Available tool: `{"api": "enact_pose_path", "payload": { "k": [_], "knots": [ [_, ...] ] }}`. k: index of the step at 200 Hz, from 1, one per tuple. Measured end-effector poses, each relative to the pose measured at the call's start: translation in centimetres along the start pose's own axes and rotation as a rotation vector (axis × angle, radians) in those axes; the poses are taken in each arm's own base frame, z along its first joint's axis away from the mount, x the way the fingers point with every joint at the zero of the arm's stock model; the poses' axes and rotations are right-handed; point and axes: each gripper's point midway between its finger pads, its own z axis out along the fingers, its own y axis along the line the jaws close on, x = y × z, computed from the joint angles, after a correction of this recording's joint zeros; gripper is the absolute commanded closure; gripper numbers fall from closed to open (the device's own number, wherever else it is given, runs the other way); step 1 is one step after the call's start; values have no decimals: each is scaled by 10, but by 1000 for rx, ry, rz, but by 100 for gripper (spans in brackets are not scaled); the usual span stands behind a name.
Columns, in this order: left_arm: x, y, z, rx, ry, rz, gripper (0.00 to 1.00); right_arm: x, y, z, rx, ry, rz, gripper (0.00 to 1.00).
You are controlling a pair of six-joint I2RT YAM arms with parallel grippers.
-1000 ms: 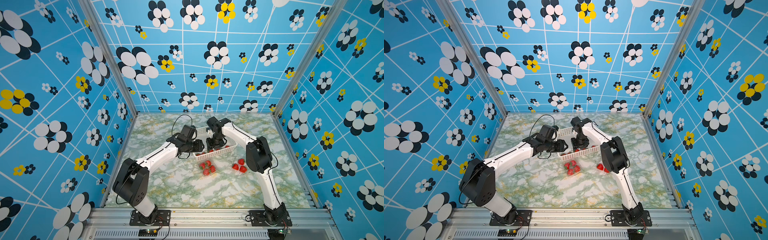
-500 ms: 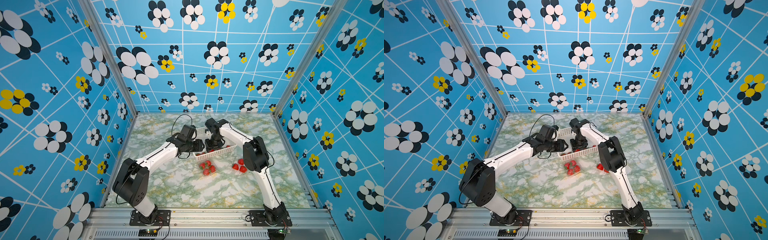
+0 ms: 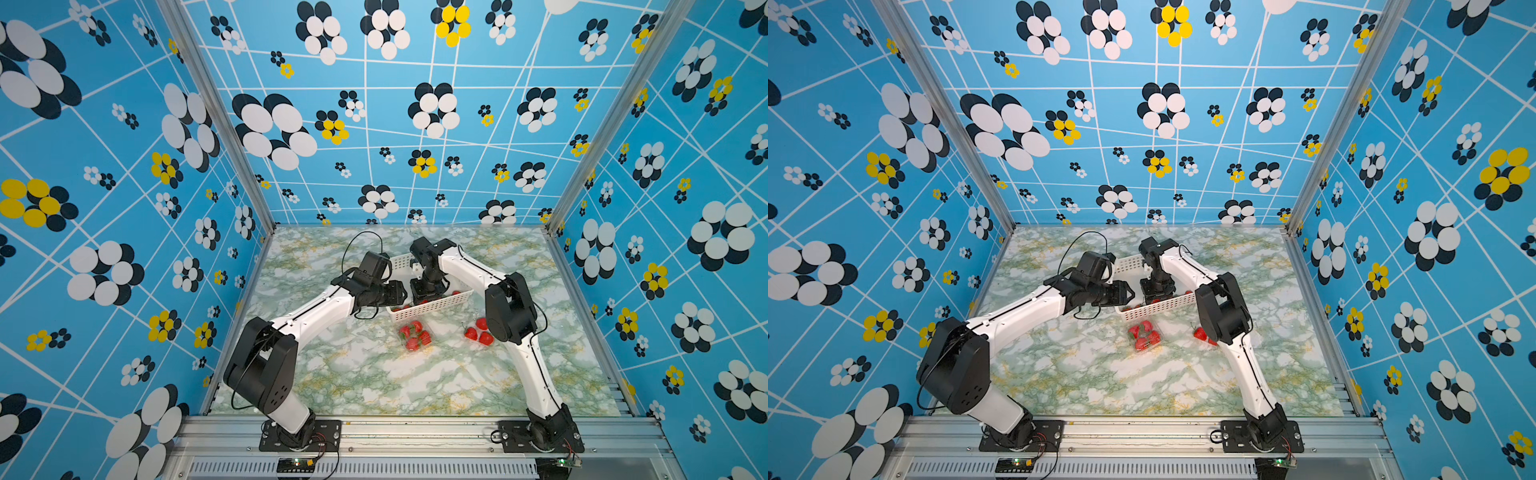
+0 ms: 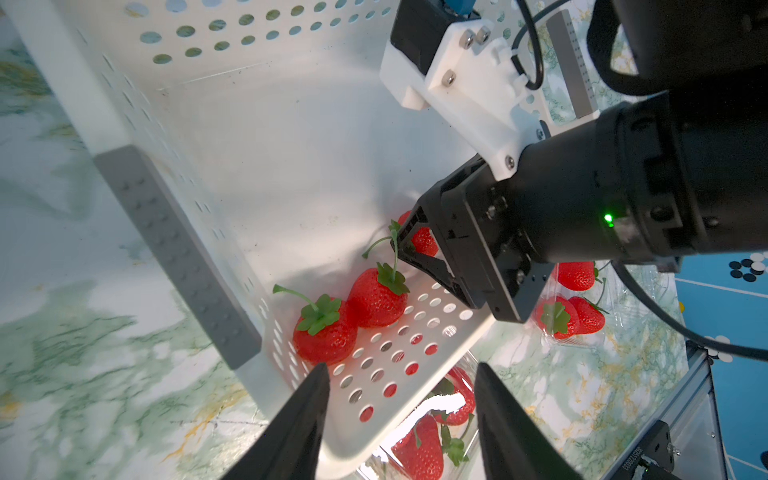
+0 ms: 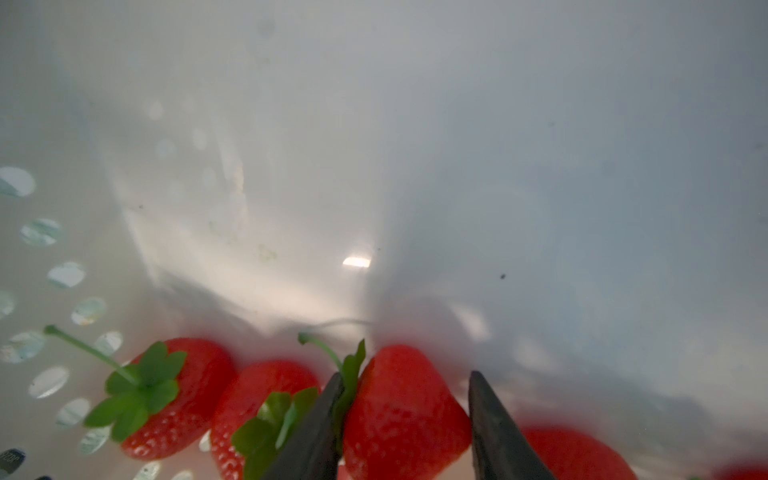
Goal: Pack strawberries into containers
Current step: Pick up the strawberry from the basket, then place the strawberry in the packing box.
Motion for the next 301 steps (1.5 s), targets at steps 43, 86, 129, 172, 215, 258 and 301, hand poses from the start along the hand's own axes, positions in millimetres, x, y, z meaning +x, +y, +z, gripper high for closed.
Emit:
{"api": "enact_pose_path", "payload": {
  "k": [43,86,129,172,215,258,301],
  "knots": [
    [0,0,0,2,-4,1,42,-1,-1,-1,7,-6,0,77],
    [0,0,0,2,-4,1,42,-8,-2,-24,32,-67,-8,77],
    [1,-2,0,10,1,4,43,-17,3,-83,44,-200,-21,78],
    [2,-33,0,49,10,57,43,11,-13,-141,61,-300,13,78],
    [9,-86,15,118,37,142,42,67,-65,-145,99,-287,142,77],
    [34,-119,40,143,111,204,43,121,-85,-122,114,-221,217,77],
    [60,-145,53,168,163,252,43,156,-98,-101,99,-194,277,77]
  ]
}}
